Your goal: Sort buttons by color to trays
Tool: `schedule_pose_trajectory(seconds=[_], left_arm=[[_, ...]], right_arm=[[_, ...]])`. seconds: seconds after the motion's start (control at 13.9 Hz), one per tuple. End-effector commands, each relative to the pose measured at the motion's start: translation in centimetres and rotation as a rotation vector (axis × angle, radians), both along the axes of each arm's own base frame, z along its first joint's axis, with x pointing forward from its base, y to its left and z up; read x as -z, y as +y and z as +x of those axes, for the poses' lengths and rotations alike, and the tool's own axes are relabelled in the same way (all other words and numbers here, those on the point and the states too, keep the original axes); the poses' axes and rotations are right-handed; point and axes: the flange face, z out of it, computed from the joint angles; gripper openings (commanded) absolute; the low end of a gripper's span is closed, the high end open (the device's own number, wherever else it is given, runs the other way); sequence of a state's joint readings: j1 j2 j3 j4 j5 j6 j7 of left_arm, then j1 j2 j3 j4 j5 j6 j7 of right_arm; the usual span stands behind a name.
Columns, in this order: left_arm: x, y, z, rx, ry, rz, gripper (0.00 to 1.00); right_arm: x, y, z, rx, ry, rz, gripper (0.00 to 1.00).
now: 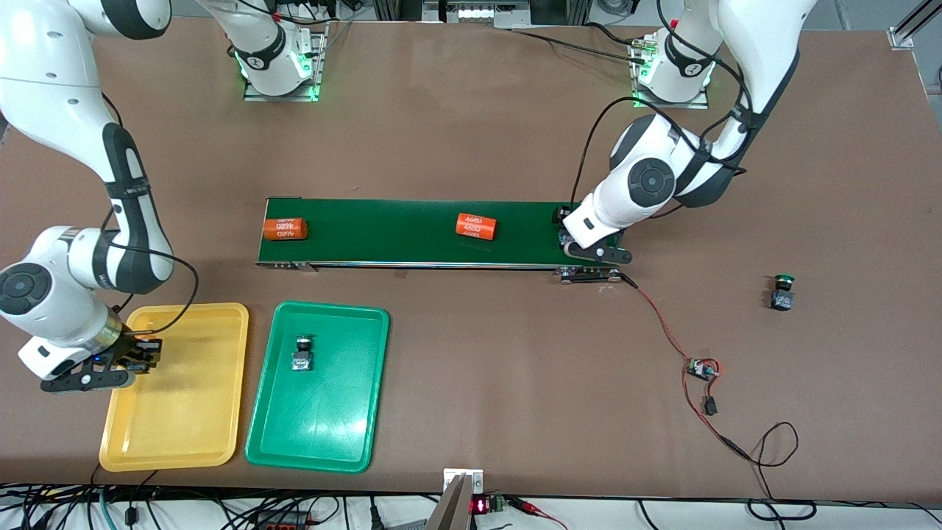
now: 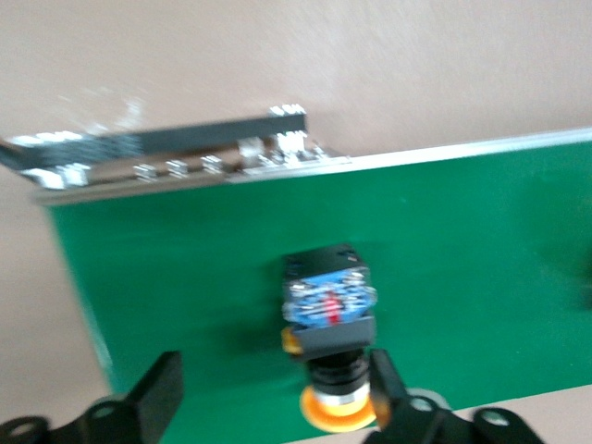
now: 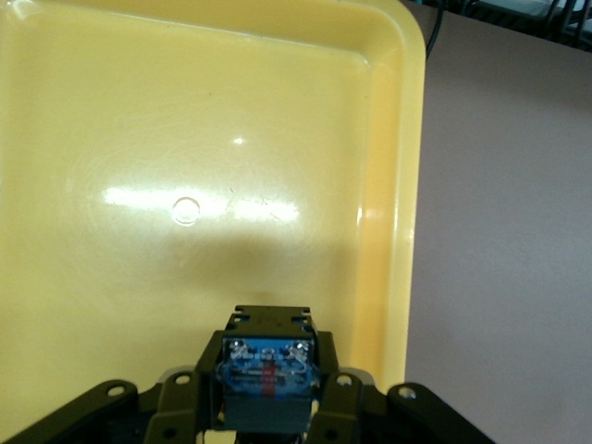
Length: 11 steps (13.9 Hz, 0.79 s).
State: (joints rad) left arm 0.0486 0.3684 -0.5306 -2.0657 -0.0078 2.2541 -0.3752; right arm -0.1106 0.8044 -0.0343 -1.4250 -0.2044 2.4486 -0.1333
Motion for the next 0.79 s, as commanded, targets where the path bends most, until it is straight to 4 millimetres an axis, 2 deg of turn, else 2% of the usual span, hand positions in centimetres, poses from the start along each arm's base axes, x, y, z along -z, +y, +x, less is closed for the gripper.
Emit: schedule_pose_trajectory(seconds=[0.0, 0.07, 0.22, 0.29, 0.36, 0.51, 0.72], left_arm=[[-3.7, 8.2, 2.6, -0.132, -0.019, 0.058, 1.00], [-3.8, 12.6, 3.8, -0.205, -0.017, 0.079, 1.00], [-4.4, 17.5, 5.5, -0.206, -0.024, 0.082, 1.00], [-4.7, 20.3, 6.4, -0.204, -0.036, 0.082, 1.00], [-4.8, 23.0, 7.1, -0.182, -0.052, 0.101, 1.00], [-4.5, 27.5, 8.8, -0.072, -0.081, 0.159, 1.00], [-4.1, 31.9, 10.3, 0.021, -0.104, 0.234, 1.00]], right_arm=[[1.0, -0.1, 0.6, -0.015, -0.010, -0.003, 0.25], [1.9, -0.3, 0.4, -0.011, 0.001, 0.000, 0.25], [3.2, -0.4, 0.3, 0.000, 0.011, 0.005, 0.25], [3.5, -0.2, 0.3, -0.021, 0.007, -0.001, 0.31], [4.2, -0.2, 0.3, -0.027, 0.006, -0.001, 0.33], [5.1, 0.1, 0.3, -0.031, 0.003, 0.002, 0.46], [5.2, -0.1, 0.2, -0.072, 0.008, -0.008, 0.83]])
